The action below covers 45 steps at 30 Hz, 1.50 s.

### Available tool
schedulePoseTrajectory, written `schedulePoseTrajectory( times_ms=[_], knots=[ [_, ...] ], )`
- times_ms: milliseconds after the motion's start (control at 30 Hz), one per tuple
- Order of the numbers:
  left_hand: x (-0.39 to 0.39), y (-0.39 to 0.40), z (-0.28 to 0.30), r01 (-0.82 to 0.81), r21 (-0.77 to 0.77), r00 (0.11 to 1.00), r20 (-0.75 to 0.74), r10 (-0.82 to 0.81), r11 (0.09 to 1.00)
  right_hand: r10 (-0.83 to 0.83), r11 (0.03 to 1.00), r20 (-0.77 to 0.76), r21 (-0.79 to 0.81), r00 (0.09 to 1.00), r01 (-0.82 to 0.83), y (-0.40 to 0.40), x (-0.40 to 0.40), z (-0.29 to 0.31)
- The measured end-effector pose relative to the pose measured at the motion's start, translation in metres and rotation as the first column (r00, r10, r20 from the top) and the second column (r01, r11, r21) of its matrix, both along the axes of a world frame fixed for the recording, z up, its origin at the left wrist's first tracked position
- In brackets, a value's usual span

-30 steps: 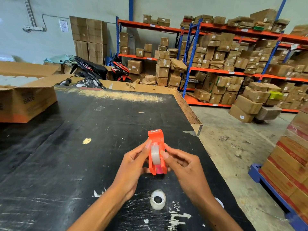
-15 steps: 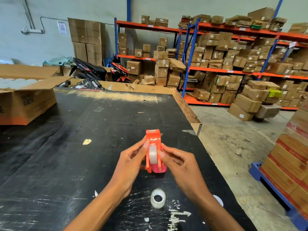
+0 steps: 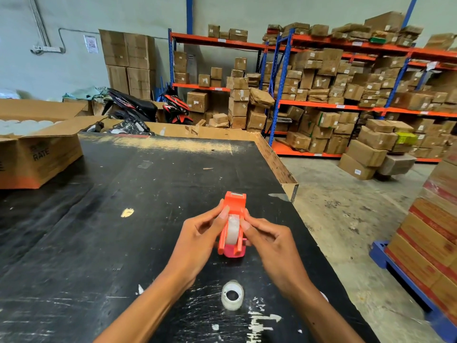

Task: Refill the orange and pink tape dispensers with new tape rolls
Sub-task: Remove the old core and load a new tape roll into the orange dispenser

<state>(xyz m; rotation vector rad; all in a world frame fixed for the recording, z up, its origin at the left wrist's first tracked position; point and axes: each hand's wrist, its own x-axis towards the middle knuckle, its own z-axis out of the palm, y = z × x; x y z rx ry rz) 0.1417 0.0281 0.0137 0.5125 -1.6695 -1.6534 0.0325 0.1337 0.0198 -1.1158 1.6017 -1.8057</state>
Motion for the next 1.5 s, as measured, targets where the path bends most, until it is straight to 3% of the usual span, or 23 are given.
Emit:
schedulePoseTrajectory(
  times_ms=[300,500,800,933,1100,1500],
  knots=[
    [-0.008,0.002,0.01,-0.011,-0.004,1.0,0.013,0.011,1.0,-0.023,0.999,-0.045,-0.043,0.999,0.021,0.0,-0.015,0.02],
    [-0.011,0.006,0.016,0.06,-0.091,0.997,0.044,-0.057,0.994,-0.029,0.999,-0.119,-0.039,0.992,0.024,0.004,-0.021,0.021],
    [-0.033,0.012,0.012,-0.011,0.073,0.997,0.081,0.005,0.997,-0.086,0.996,-0.017,0.007,0.996,0.086,0.011,-0.032,0.013],
    [-0.042,0.013,0.011,-0.098,0.135,0.993,0.084,0.087,0.986,-0.076,0.997,-0.058,0.021,0.995,0.077,0.013,-0.036,0.01],
    [-0.051,0.019,0.009,-0.06,0.158,0.997,0.058,0.051,0.986,-0.092,0.993,-0.112,0.069,0.989,0.1,0.016,-0.049,0.008],
    [-0.065,0.022,0.012,-0.119,0.044,0.992,0.043,0.117,0.992,-0.065,0.992,-0.366,0.075,0.928,0.099,0.009,-0.071,0.023]
  ],
)
